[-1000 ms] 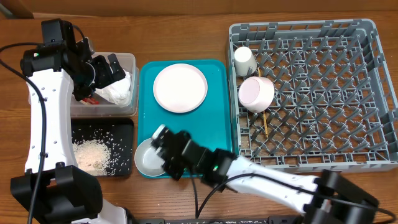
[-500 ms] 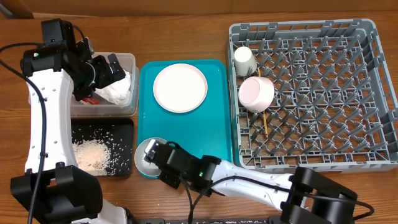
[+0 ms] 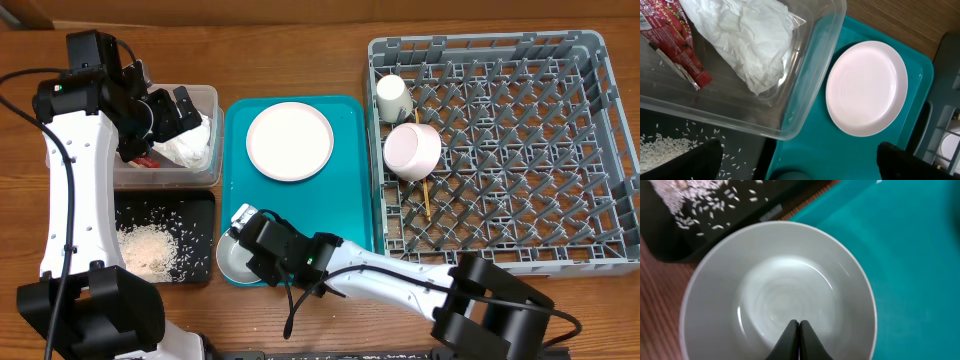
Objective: Sort waste into correct bins and load items into the dishwasher
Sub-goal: 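Move the right gripper to the white bowl on the teal tray, then grasp the white bowl rim with the right gripper and lift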
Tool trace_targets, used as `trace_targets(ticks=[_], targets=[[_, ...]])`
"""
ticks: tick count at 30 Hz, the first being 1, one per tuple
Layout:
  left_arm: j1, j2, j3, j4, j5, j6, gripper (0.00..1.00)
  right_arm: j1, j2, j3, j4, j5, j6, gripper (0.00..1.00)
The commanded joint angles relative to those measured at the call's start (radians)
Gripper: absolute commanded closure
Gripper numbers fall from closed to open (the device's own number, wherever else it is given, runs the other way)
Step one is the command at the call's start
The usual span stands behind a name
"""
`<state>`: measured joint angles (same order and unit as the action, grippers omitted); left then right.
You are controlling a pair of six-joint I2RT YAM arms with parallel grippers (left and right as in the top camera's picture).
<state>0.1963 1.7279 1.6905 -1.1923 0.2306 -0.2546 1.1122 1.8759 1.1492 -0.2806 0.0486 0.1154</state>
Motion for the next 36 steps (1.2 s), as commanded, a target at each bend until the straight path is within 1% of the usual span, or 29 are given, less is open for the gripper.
trace_targets(ticks=[1, 7, 13, 16, 20, 24, 25, 29, 33, 36], targets=[[-0.007, -0.008, 0.017, 0.0, -0.003, 0.015, 0.0, -0.01, 0.001, 0.011, 0.013, -0.043, 0.012, 0.96], [-0.007, -0.008, 0.017, 0.0, -0.003, 0.015, 0.0, -0.026, 0.018, 0.011, 0.008, -0.023, 0.018, 0.96], [-0.007, -0.008, 0.017, 0.0, -0.003, 0.015, 0.0, -0.068, 0.023, 0.011, -0.031, 0.019, 0.05, 0.96], [-0.007, -0.008, 0.017, 0.0, -0.003, 0.015, 0.0, -0.095, 0.023, 0.011, -0.055, 0.087, 0.1, 0.96], [-0.007, -0.008, 0.017, 0.0, -0.003, 0.015, 0.0, -0.147, 0.023, 0.012, -0.082, 0.209, 0.129, 0.96], [-0.007, -0.008, 0.017, 0.0, -0.003, 0.015, 0.0, -0.19, 0.023, 0.013, -0.091, 0.266, 0.16, 0.95], [-0.007, -0.008, 0.017, 0.0, -0.003, 0.015, 0.0, -0.2, 0.023, 0.016, -0.096, 0.273, 0.172, 0.93], [-0.007, -0.008, 0.017, 0.0, -0.003, 0.015, 0.0, -0.233, 0.023, 0.043, -0.12, 0.272, 0.196, 0.91], [-0.007, -0.008, 0.017, 0.0, -0.003, 0.015, 0.0, -0.232, 0.018, 0.135, -0.196, 0.237, 0.195, 0.75], [-0.007, -0.008, 0.017, 0.0, -0.003, 0.015, 0.0, -0.214, 0.014, 0.219, -0.28, 0.151, 0.195, 0.69]])
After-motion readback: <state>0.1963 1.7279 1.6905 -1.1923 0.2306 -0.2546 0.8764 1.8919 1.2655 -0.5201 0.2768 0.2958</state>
